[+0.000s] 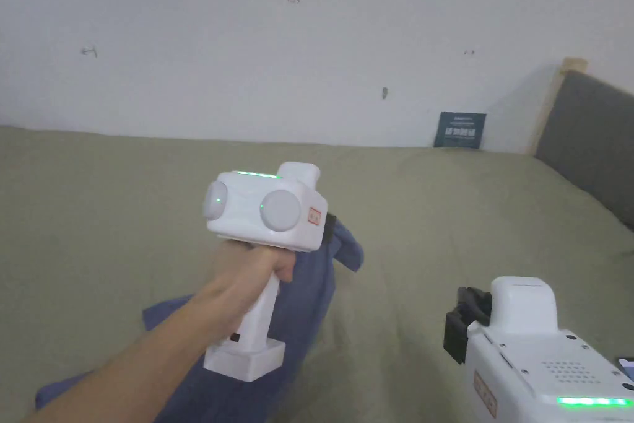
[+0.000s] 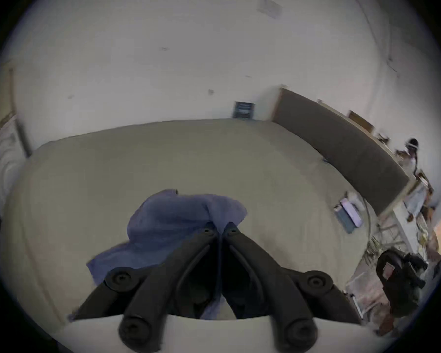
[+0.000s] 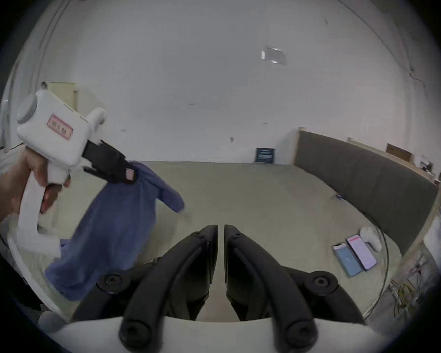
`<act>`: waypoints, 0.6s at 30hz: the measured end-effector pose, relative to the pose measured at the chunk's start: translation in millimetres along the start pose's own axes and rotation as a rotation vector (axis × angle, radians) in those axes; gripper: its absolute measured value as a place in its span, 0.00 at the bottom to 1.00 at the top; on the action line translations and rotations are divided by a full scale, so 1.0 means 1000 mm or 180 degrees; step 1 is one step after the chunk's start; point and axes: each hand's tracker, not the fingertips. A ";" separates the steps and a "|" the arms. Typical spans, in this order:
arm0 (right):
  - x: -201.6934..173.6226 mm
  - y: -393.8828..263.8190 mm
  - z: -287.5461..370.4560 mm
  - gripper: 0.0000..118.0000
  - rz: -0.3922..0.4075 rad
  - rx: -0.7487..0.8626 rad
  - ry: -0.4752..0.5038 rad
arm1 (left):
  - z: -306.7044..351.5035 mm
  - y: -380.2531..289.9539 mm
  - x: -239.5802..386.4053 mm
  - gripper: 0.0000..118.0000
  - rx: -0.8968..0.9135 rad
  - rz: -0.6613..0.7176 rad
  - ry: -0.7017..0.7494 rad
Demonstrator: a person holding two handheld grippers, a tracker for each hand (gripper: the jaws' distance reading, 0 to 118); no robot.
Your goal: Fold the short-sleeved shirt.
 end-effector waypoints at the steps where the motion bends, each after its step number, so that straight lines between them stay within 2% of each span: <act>1: 0.008 -0.001 -0.002 0.10 -0.0018 -0.0013 -0.0040 | -0.018 -0.001 0.006 0.01 -0.0062 0.0033 -0.0145; 5: 0.030 -0.014 -0.014 0.10 -0.0038 -0.0116 -0.0203 | -0.087 -0.032 0.034 0.01 -0.0442 0.0083 -0.0431; 10: 0.043 -0.039 -0.041 0.10 -0.0118 -0.0393 -0.0255 | -0.162 -0.091 0.032 0.01 -0.1073 0.0173 -0.0265; 17: 0.043 -0.051 -0.058 0.10 -0.0160 -0.0480 -0.0243 | -0.182 -0.098 0.014 0.01 -0.1063 0.0106 -0.0286; 18: 0.042 -0.051 -0.060 0.10 -0.0195 -0.0495 -0.0240 | -0.179 -0.097 0.013 0.04 -0.1000 0.0116 -0.0276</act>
